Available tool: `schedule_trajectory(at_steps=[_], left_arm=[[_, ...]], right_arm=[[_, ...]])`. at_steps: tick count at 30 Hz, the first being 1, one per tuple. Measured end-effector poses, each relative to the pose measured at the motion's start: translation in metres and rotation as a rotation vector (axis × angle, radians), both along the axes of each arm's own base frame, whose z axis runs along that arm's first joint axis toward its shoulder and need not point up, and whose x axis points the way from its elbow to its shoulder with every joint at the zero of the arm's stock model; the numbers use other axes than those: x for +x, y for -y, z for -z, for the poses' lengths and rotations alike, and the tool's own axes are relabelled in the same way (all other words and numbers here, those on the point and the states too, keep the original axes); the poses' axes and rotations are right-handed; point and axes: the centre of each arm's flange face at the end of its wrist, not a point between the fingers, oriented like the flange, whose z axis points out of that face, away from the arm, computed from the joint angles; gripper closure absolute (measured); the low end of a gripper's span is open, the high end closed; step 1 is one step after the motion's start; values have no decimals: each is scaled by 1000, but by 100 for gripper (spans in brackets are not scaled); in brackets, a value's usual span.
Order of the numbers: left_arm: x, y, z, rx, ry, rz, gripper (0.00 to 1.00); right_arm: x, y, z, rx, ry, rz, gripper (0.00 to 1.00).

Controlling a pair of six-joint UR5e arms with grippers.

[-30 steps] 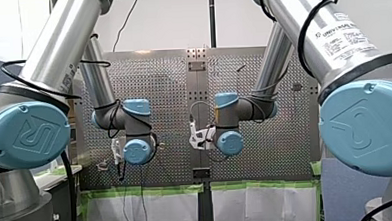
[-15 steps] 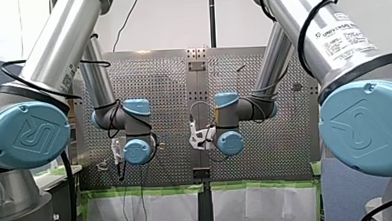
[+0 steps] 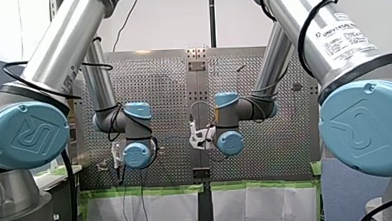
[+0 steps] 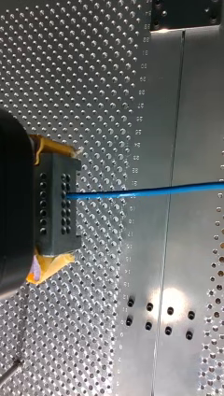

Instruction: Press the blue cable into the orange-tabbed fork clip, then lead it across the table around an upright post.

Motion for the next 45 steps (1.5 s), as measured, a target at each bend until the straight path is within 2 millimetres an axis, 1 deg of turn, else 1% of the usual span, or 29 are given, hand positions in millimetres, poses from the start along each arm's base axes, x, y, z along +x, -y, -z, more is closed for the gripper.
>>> schedule_trajectory(at_steps=[5,19,23,30,33,37,45], left_arm=[[-2,-1,7,9,-15,1,100],[-2,-1,7,10,-17,1,100],[-2,-1,7,10,-17,1,100],[-2,-1,7,10,-17,1,100],[-2,-1,7,10,-17,1,100],[-2,-1,7,10,-17,1,100],[-3,0,9,10,-17,5,100]], right_arm=[[0,0,0,0,0,0,100],[-1,1,1,2,-5,4,100],[-8,1,15,25,-47,30,100],[-24,-5,53,109,-147,94,100],[-29,-8,64,136,-180,115,100],[-32,-9,69,147,-194,123,100],[-32,-8,69,149,-195,128,100]])
